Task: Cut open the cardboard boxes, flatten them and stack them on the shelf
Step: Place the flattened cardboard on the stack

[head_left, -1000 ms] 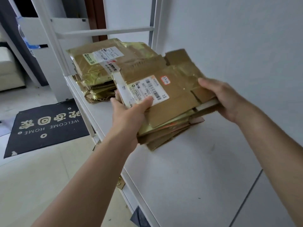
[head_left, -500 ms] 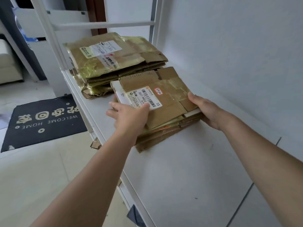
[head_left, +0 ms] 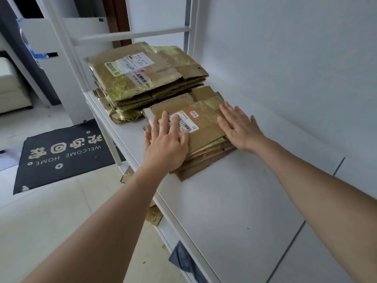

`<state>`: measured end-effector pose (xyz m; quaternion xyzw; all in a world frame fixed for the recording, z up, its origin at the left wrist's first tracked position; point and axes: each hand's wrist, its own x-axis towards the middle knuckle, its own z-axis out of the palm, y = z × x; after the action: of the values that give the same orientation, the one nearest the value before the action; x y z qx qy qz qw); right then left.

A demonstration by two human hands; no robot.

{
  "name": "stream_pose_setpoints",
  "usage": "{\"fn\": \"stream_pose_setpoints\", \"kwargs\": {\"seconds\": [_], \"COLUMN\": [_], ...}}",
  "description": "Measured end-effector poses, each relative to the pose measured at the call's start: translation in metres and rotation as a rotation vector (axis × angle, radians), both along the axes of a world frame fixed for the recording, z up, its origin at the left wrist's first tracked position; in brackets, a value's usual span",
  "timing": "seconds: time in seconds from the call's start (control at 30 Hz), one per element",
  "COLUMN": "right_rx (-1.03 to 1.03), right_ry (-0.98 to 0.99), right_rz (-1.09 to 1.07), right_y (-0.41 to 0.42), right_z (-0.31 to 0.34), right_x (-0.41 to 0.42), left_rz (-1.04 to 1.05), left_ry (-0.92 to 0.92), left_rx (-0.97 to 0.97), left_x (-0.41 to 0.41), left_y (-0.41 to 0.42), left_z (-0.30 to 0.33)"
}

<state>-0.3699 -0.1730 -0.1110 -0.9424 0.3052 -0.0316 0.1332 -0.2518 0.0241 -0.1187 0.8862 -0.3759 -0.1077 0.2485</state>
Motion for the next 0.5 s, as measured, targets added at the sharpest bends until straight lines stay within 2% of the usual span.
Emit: {"fn": "stream_pose_setpoints", "kwargs": {"seconds": [0.1,0.23,0.5], "right_rx": [-0.004,-0.076,-0.116], "right_ry": [0.008,-0.144,-0.173], "right_rz": [-0.038,-0.072,-0.149], "right_y": [0.010,0.026,0.062], "right_z": [0.017,0.040,0.066], "right_x": [-0.006,-0.032,-0.121], "left_rz": [-0.034,-0.054,-0.119], "left_ry": [-0.050,-0.089,-0.178], "left_rx": [0.082,0.001,-0.015], "left_x": [0.000,-0.007,-0.057], "left_y": [0.004,0.010,0.023], "left_z": [0.017,0.045,0.084]}}
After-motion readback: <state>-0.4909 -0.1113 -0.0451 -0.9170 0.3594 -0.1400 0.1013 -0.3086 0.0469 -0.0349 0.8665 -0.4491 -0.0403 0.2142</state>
